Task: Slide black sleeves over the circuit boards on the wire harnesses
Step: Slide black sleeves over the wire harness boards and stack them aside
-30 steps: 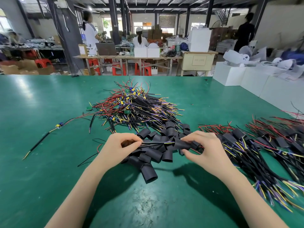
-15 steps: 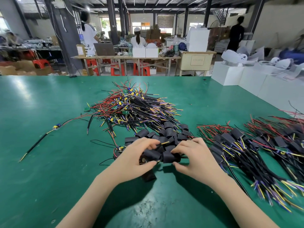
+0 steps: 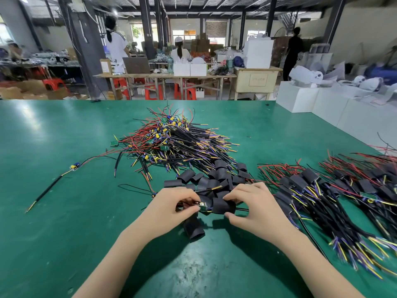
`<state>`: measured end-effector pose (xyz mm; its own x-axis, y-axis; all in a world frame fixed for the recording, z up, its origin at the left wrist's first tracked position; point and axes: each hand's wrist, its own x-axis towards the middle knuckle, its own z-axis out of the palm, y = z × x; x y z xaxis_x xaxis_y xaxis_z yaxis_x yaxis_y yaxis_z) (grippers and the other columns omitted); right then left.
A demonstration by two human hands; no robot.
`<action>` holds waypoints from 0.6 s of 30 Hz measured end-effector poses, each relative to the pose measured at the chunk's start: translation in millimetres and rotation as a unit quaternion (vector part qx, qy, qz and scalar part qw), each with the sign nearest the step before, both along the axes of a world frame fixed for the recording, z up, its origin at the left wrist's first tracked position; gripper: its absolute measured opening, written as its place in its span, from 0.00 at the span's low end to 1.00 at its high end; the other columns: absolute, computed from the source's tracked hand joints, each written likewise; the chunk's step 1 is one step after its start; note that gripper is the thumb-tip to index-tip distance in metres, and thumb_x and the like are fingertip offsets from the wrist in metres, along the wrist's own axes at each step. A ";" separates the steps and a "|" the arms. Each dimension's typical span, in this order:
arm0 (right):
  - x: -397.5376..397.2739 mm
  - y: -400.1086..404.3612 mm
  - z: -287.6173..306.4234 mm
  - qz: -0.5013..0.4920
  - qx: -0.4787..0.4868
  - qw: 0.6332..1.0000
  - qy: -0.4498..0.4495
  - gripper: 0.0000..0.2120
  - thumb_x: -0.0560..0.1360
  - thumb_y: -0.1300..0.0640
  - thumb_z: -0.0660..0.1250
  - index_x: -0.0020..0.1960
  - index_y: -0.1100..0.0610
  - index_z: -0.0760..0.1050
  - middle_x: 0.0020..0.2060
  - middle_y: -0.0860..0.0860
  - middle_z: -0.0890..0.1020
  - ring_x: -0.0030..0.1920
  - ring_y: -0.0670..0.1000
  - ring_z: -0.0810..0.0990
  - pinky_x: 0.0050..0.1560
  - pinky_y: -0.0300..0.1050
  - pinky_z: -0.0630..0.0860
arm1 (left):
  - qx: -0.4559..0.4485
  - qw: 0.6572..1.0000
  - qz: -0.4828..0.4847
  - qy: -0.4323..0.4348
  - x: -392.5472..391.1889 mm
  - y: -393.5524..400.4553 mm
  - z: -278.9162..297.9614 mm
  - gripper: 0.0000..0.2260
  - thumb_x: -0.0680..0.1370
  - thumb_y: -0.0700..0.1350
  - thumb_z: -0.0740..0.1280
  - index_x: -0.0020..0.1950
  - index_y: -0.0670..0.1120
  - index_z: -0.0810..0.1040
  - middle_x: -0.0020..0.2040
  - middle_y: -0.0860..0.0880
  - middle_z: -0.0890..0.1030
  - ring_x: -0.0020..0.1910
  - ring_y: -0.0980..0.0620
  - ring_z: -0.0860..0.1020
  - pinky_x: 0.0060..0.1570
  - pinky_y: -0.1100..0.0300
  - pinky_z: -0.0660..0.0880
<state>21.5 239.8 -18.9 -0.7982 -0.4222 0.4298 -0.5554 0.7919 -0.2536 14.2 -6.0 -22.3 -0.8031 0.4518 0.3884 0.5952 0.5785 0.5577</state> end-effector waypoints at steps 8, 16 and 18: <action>2.6 -7.0 2.0 0.041 -0.005 0.999 0.008 0.13 0.67 0.50 0.72 0.50 0.52 0.79 0.45 0.43 0.80 0.46 0.45 0.77 0.51 0.44 0.68 | 0.100 0.991 0.025 -0.080 0.7 5.3 -2.9 0.03 0.75 0.40 0.73 0.45 0.48 0.82 0.39 0.55 0.84 0.39 0.57 0.82 0.44 0.62 0.77; 2.4 -4.3 4.0 0.023 -0.084 0.995 -0.040 0.10 0.65 0.50 0.73 0.45 0.50 0.80 0.39 0.41 0.79 0.40 0.41 0.76 0.50 0.45 0.70 | 0.144 0.987 0.003 -0.067 2.8 8.4 -0.9 0.07 0.73 0.37 0.73 0.49 0.47 0.83 0.43 0.54 0.85 0.42 0.57 0.83 0.47 0.65 0.77; 2.2 -2.9 4.8 0.022 -0.091 0.995 -0.036 0.10 0.64 0.52 0.74 0.45 0.50 0.80 0.39 0.40 0.78 0.39 0.40 0.76 0.49 0.44 0.70 | 0.153 0.985 -0.006 -0.082 3.4 8.1 -1.3 0.07 0.72 0.42 0.75 0.49 0.50 0.83 0.43 0.53 0.85 0.41 0.56 0.83 0.47 0.63 0.78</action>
<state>23.7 236.9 -14.1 -0.8122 -0.3784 0.4439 -0.5639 0.7042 -0.4314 17.6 2.1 -23.6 -0.8621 0.3436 0.3725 0.4876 0.3621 0.7944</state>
